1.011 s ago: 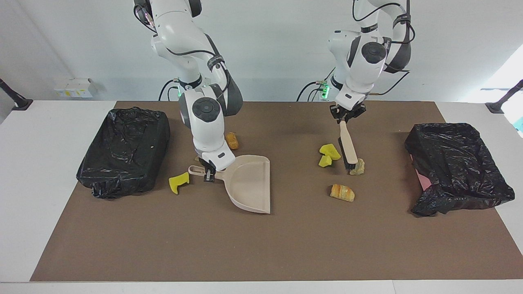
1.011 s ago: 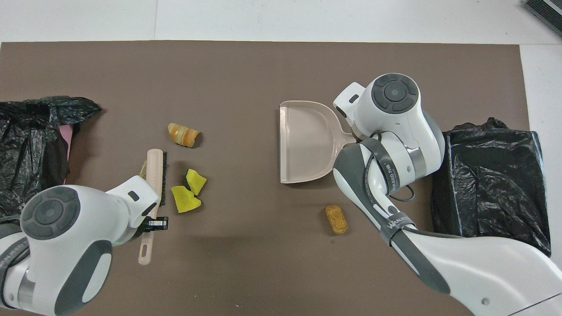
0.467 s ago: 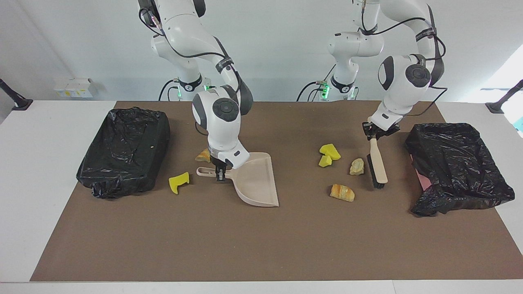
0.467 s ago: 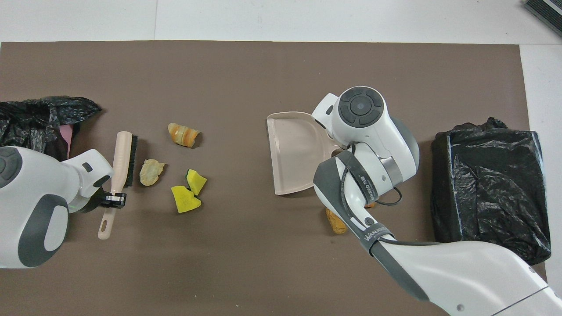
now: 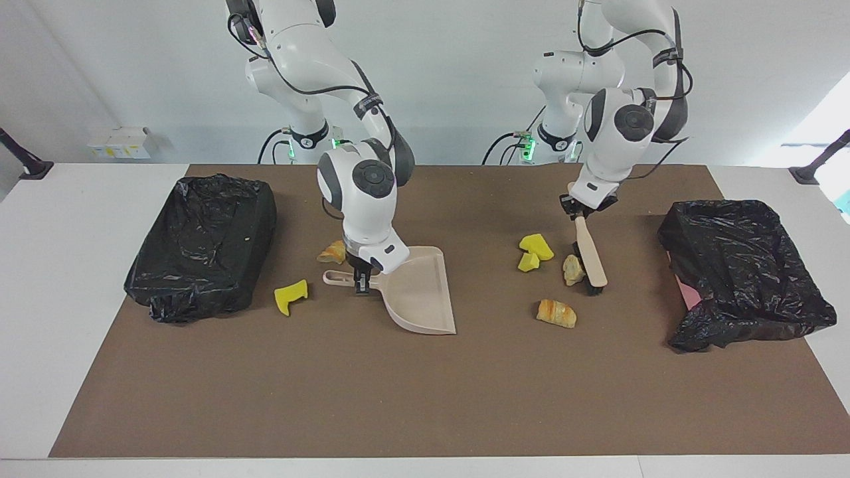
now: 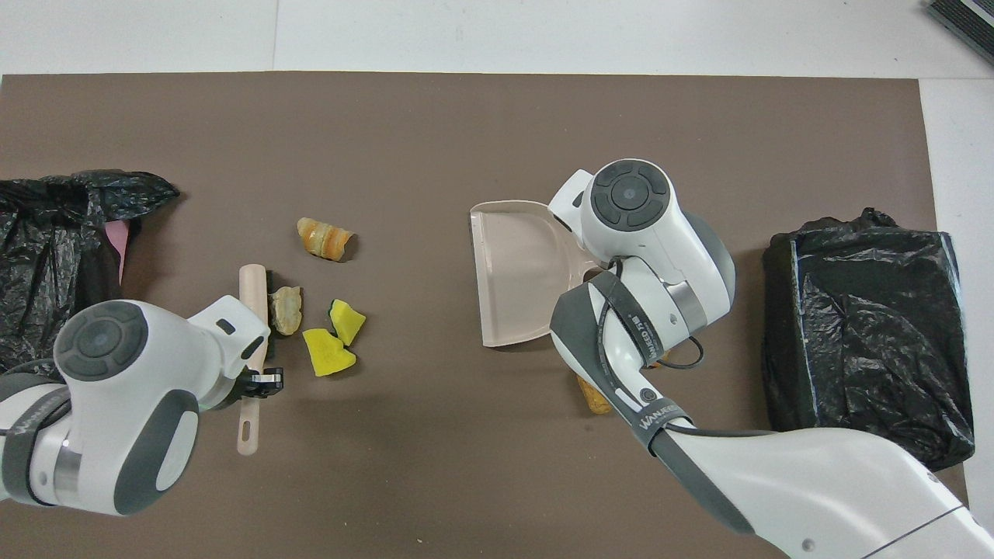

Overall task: Sweep and dump trash in bin
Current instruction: 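Sweep the sponge pieces into the dustpan with the left gripper's brush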

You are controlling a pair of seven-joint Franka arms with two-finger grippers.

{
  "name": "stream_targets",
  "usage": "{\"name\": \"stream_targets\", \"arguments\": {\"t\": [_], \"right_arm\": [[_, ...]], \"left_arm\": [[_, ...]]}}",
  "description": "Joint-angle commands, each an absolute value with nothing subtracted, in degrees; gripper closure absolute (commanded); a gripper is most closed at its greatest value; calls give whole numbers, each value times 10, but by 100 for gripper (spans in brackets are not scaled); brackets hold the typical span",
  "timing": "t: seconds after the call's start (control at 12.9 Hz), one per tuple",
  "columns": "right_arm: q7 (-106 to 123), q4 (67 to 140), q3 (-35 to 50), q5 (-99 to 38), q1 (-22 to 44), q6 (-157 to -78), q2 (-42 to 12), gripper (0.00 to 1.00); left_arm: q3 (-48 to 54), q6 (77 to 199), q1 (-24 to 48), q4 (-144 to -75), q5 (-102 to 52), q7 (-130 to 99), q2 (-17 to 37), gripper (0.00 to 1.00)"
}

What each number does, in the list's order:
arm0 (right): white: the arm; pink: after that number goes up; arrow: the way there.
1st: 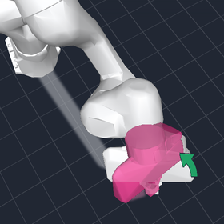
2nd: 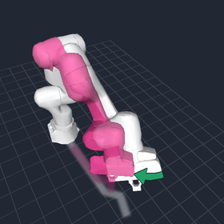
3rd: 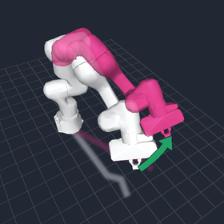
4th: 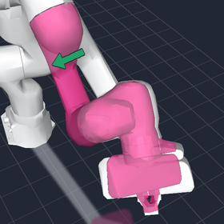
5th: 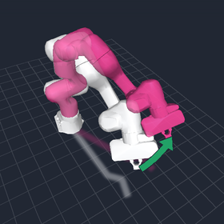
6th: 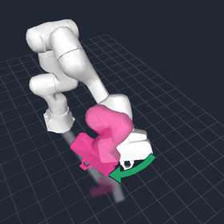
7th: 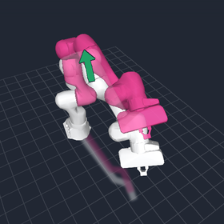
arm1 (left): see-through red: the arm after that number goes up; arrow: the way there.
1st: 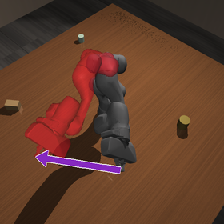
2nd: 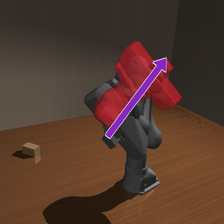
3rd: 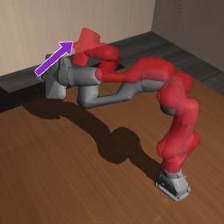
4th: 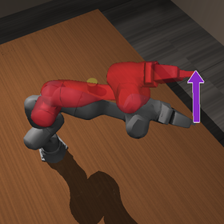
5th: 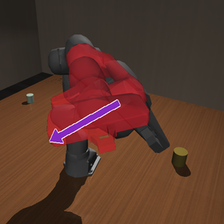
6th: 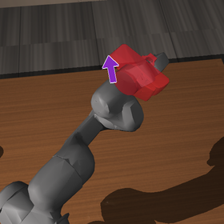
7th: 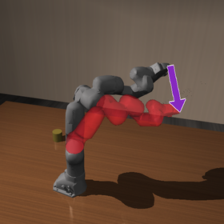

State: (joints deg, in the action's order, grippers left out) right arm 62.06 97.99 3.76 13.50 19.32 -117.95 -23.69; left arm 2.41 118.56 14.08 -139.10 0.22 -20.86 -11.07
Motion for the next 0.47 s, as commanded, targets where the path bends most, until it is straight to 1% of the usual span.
{"name": "stream_targets", "arguments": {"t": [0.0,0.16,0.23,0.39], "right_arm": [[557,1005,41,149,195,-1194,-229,100],[556,1006,41,149,194,-1194,-229,100],[556,1006,41,149,194,-1195,-229,100],[555,1008,41,149,194,-1195,-229,100]], "left_arm": [[17,1194,168,-1414,-68,-275,-131,100],[17,1203,184,-1413,-109,-288,-126,100],[17,1221,204,-1413,-116,-300,-119,100],[17,1262,231,-1404,-129,-355,-92,100]]}}
